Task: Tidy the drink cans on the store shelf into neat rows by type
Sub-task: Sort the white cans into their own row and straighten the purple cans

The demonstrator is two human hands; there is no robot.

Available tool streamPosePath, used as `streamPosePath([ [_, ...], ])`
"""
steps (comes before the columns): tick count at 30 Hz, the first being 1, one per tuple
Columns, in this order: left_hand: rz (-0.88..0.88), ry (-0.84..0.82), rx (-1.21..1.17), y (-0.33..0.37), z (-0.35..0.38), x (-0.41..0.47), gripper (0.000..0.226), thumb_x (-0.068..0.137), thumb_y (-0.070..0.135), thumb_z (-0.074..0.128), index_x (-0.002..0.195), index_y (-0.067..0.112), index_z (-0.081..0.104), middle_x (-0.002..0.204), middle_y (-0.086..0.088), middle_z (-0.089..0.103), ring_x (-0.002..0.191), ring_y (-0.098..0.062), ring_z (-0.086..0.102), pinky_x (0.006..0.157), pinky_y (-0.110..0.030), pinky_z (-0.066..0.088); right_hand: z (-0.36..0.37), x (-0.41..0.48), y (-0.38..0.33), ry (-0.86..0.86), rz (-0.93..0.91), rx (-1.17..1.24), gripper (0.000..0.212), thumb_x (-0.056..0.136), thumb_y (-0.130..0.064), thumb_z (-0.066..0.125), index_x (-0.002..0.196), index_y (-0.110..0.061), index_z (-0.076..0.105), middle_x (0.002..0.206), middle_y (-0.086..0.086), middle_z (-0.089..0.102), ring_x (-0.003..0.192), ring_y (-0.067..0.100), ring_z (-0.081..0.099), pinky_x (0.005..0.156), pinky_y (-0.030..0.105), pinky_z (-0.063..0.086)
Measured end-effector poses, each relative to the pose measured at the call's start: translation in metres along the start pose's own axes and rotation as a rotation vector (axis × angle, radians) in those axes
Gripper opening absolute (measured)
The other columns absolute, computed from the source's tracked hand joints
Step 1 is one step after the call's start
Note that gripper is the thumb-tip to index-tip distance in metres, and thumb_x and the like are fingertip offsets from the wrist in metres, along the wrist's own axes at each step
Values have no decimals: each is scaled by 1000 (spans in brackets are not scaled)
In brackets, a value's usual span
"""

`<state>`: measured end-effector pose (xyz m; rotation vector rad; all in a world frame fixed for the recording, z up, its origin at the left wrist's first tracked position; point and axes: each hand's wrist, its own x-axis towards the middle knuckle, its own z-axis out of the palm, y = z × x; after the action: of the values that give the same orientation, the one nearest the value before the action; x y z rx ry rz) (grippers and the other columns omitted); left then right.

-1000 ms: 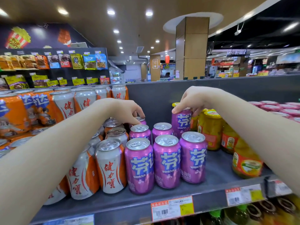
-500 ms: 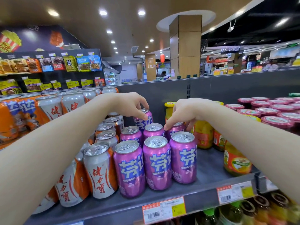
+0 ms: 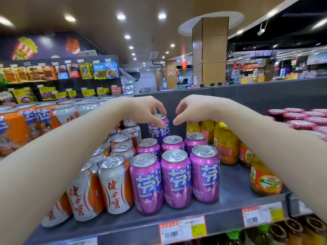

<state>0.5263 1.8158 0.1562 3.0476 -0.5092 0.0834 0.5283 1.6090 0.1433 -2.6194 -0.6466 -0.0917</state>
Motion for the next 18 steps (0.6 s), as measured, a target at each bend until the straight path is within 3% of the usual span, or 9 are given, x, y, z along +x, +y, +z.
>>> streamPosePath([
  [4,7,12,-1,-1,-5,-5,60,90,52,68,143,28,53,111,7,70,97,-8,67,90,-33,55,19,10,-14,-40,-78,-15,60,76,-44,81,126,-15,65,116,0,69,103,19,67,94,41,56],
  [10,-16,-4,61,-13,-3,-16,57,89,51,70,140,29,56,98,12,70,85,0,64,77,-25,47,41,24,-21,-77,-131,92,51,78,-42,82,119,-15,68,108,3,73,94,19,72,88,41,60],
  [15,-46,-3,49,-26,9,-22,55,90,50,70,139,29,57,114,3,67,101,-15,64,87,-28,47,57,34,-24,-82,-157,36,45,81,-41,77,114,-13,70,104,3,75,91,19,73,90,42,58],
  [18,-33,-16,20,-30,16,-23,56,89,52,70,139,30,57,116,3,66,102,-15,63,88,-30,48,60,36,-24,-100,-151,18,40,84,-41,74,115,-15,71,105,1,75,94,19,72,92,43,57],
])
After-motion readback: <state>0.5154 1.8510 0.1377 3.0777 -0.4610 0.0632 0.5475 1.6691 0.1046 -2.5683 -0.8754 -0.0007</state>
